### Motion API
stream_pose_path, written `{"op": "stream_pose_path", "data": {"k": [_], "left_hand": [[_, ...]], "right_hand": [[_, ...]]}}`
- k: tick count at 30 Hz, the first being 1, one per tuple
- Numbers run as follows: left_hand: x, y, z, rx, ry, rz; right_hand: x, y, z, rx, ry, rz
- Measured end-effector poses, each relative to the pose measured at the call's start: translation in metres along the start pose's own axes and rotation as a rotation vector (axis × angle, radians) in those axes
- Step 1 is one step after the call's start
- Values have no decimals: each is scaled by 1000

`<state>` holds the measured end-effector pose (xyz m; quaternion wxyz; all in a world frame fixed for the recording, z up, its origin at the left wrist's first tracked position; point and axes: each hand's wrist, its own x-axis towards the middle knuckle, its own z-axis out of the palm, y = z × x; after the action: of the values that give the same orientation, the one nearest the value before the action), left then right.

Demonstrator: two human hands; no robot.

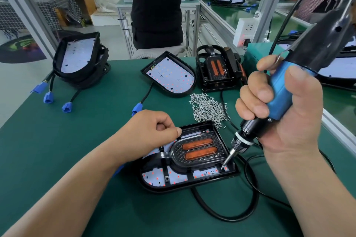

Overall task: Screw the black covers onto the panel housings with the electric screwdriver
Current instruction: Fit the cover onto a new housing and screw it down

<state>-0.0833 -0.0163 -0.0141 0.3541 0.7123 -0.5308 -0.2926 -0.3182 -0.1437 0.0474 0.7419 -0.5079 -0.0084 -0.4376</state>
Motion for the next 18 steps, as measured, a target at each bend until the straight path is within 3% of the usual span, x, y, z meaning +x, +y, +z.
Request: {"op": "stream_pose_path", "data": {"k": [6,18], "left_hand": [[2,0,8,-1,52,15],[1,2,10,9,77,37]], "right_hand": [[-2,-1,4,55,-99,20],[-2,2,2,33,-74,80]]}}
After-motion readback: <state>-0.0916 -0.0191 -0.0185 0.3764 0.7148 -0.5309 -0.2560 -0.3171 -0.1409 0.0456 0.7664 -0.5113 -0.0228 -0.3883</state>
